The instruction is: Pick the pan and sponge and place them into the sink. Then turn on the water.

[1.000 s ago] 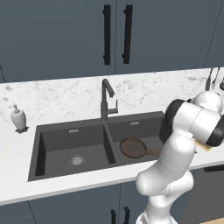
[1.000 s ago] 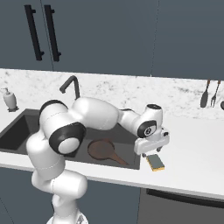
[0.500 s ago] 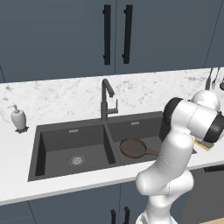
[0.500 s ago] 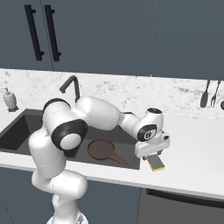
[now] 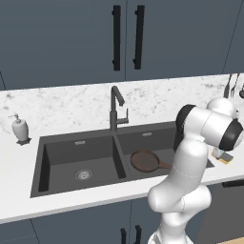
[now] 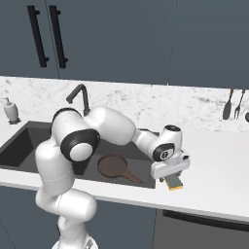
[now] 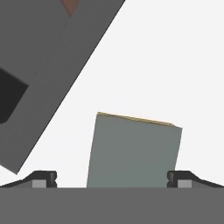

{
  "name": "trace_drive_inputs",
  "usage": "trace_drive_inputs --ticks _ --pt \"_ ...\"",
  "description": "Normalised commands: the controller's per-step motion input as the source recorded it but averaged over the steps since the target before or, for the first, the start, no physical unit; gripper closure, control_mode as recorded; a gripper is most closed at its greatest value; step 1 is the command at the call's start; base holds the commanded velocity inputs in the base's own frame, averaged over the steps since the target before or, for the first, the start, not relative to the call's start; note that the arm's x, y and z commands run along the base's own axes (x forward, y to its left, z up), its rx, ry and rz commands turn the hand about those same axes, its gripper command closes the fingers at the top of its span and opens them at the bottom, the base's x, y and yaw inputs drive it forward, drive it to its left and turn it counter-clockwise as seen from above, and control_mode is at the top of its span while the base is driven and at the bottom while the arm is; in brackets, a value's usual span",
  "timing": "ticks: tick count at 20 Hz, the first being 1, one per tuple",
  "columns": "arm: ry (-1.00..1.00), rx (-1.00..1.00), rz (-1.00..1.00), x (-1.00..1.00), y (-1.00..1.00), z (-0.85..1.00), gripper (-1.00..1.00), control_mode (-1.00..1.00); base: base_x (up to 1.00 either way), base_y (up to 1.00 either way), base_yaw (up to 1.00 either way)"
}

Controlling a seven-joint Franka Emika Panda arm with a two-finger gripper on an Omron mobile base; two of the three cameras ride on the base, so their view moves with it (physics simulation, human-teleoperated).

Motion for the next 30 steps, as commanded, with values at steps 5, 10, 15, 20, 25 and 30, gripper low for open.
trace_drive_inputs --ticks 5,10,15,20,25,30 --pt "0.0 0.0 -0.01 0.03 -0.19 -0.1 -1.0 -1.0 0.0 0.0 0.0" --pt "0.0 0.0 0.0 0.01 -0.1 -0.16 -1.0 -1.0 0.0 0.0 0.0" --pt "0.0 0.0 0.0 0.0 -0.04 -0.23 -1.0 -1.0 0.0 0.0 0.0" --pt "0.0 0.03 0.0 0.01 -0.03 -0.24 -1.0 -1.0 0.0 0.0 0.0" --pt "0.0 0.0 0.0 0.0 0.0 -0.26 1.0 -1.0 0.0 0.0 0.0" --pt "0.0 0.05 0.0 -0.02 0.0 0.0 1.0 -1.0 0.0 0.0 0.0"
